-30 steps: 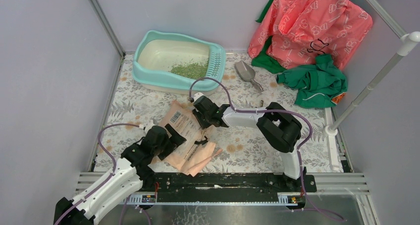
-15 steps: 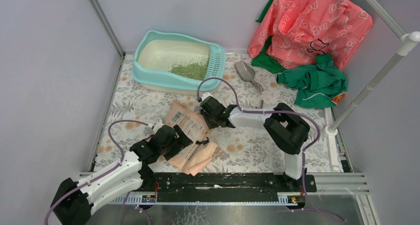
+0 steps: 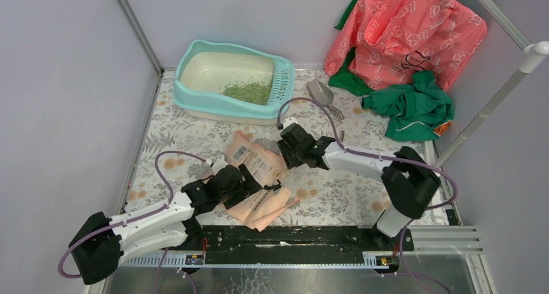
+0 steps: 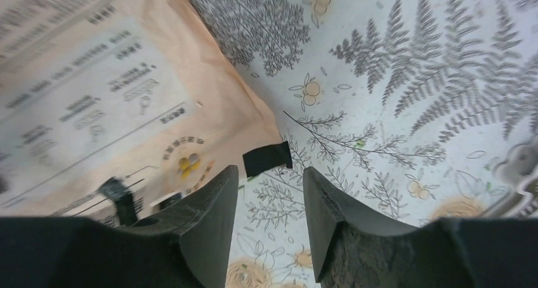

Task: Fill the litter box with clean litter
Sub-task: Close the cat litter bag at the center of the board.

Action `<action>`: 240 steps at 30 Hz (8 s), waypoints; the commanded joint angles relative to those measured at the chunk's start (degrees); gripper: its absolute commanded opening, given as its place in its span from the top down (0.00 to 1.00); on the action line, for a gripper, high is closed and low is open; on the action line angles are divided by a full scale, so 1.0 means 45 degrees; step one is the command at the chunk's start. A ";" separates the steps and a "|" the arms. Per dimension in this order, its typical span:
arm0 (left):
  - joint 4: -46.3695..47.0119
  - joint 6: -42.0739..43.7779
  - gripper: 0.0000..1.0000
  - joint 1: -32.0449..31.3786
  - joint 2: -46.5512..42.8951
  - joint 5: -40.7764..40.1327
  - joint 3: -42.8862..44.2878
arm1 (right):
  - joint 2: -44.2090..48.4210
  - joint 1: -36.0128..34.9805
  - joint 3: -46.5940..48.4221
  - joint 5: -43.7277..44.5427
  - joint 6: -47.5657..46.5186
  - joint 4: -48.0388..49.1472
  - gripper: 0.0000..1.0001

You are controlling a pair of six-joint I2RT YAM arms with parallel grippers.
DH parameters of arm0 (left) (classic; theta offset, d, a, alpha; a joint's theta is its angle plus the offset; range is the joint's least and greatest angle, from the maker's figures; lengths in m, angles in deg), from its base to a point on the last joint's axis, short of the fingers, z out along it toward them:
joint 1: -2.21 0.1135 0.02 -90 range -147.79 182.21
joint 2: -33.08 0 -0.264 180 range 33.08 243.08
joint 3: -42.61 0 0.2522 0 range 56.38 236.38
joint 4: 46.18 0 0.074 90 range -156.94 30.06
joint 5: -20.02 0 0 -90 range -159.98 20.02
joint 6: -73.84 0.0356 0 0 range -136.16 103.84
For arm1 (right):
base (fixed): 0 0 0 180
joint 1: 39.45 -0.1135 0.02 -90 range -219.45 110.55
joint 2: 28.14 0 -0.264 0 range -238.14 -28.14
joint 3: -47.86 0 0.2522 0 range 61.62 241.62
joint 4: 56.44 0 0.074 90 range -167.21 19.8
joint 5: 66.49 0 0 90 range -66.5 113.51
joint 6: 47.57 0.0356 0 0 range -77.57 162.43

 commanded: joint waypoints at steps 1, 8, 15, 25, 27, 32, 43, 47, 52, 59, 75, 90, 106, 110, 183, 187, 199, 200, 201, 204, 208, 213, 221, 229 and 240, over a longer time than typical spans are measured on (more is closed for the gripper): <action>-0.0096 0.0253 0.01 -0.0136 0.0387 -0.0328 0.0474 | 0.2029 0.0081 0.0071 0.0227 0.0195 -0.0668 0.50; -0.1145 0.0566 0.01 -0.0138 -0.0735 -0.0802 0.1039 | 0.3487 0.0076 -0.1640 -0.0328 0.0759 -0.0968 0.50; -0.2413 0.0528 0.01 -0.0139 -0.1863 -0.1410 0.1038 | 0.3808 0.0028 -0.2099 -0.1003 0.1185 -0.0666 0.50; -0.5011 -0.0937 0.01 -0.0127 -0.4005 -0.2786 0.0250 | 0.4045 -0.0250 -0.1911 -0.1368 0.1164 -0.1110 0.54; -0.4953 -0.0979 0.01 -0.0135 -0.4154 -0.2740 -0.0020 | 0.4152 -0.0318 -0.2029 -0.1381 0.1197 -0.1175 0.54; -0.4297 -0.1004 0.01 -0.0128 -0.3374 -0.2346 -0.0422 | 0.4674 -0.0540 -0.2198 -0.1474 0.1244 -0.1482 0.54; -0.2817 -0.0038 0.01 -0.0141 -0.0801 -0.1541 0.0057 | 0.5587 -0.0770 -0.3575 -0.1280 0.2228 -0.2384 0.56; -0.1594 0.0022 0.01 -0.0151 -0.0083 -0.1249 -0.0082 | 0.6299 -0.0803 -0.4120 -0.0809 0.2759 -0.2688 0.56; -0.0334 0.0282 0.01 -0.0202 0.1410 -0.1050 0.0189 | 0.6572 -0.0820 -0.4066 -0.0819 0.2907 -0.3208 0.55; -0.0496 0.0522 0.01 -0.0342 0.1480 -0.0742 0.0814 | 0.5952 -0.0818 -0.4713 -0.1889 0.3089 -0.1838 0.56; -0.2677 0.1488 0.01 -0.0339 -0.1149 -0.1737 0.1992 | 0.3323 -0.0888 -0.3950 -0.2396 0.3502 0.2052 0.56; -0.2538 0.1502 0.01 -0.0347 -0.1544 -0.1826 0.1741 | 0.1171 -0.1113 -0.1189 -0.3244 0.2601 0.3039 0.54; -0.3176 0.1751 0.03 -0.0339 -0.1739 -0.2234 0.2928 | -0.2818 -0.1624 0.2780 -0.3509 0.1660 0.1239 0.55; -0.3192 0.2024 0.14 -0.0339 -0.1881 -0.2408 0.3288 | -0.2954 -0.1779 0.2949 -0.3351 0.1543 0.1008 0.55; 0.2273 0.2235 1.00 -0.0417 0.3734 -0.1463 0.0944 | -0.3992 0.2909 0.4647 -0.5563 0.1265 0.1513 0.96; 0.2228 0.2235 1.00 -0.0418 0.3698 -0.1470 0.0999 | -0.4156 0.2898 0.4598 -0.5670 0.1323 0.1747 0.96; 0.1894 0.2253 1.00 -0.0417 0.3441 -0.1195 0.1330 | -0.4589 0.2524 0.4645 -0.5636 0.1504 0.2091 0.95; 0.1861 0.2240 1.00 -0.0417 0.3363 -0.1187 0.1388 | -0.4627 0.2472 0.4668 -0.5580 0.1495 0.2090 0.95; 0.1820 0.2245 1.00 -0.0417 0.3304 -0.1215 0.1425 | -0.4674 0.2419 0.4683 -0.5563 0.1506 0.2080 0.95; 0.1728 0.2254 1.00 -0.0420 0.3250 -0.1229 0.1563 | -0.4801 0.2275 0.4691 -0.5536 0.1569 0.2112 0.95; 0.1717 0.2255 1.00 -0.0427 0.3258 -0.1126 0.1682 | -0.4959 0.2115 0.4704 -0.5434 0.1622 0.2147 0.95; 0.1737 0.2274 0.99 -0.0417 0.3283 -0.1083 0.1858 | -0.5052 0.2103 0.4713 -0.5354 0.1645 0.2118 0.95; 0.2058 0.2462 0.99 -0.0418 0.3894 -0.0980 0.2610 | -0.5169 0.2096 0.4580 -0.5171 0.1647 0.2157 0.95; 0.3275 0.3076 0.99 -0.0399 0.6079 -0.1230 0.3859 | -0.5219 0.2101 0.4399 -0.5170 0.1657 0.2255 0.95; 0.4443 0.3869 0.99 -0.0272 0.8920 -0.1743 0.5457 | -0.5141 0.2094 0.4246 -0.5039 0.1521 0.2231 0.95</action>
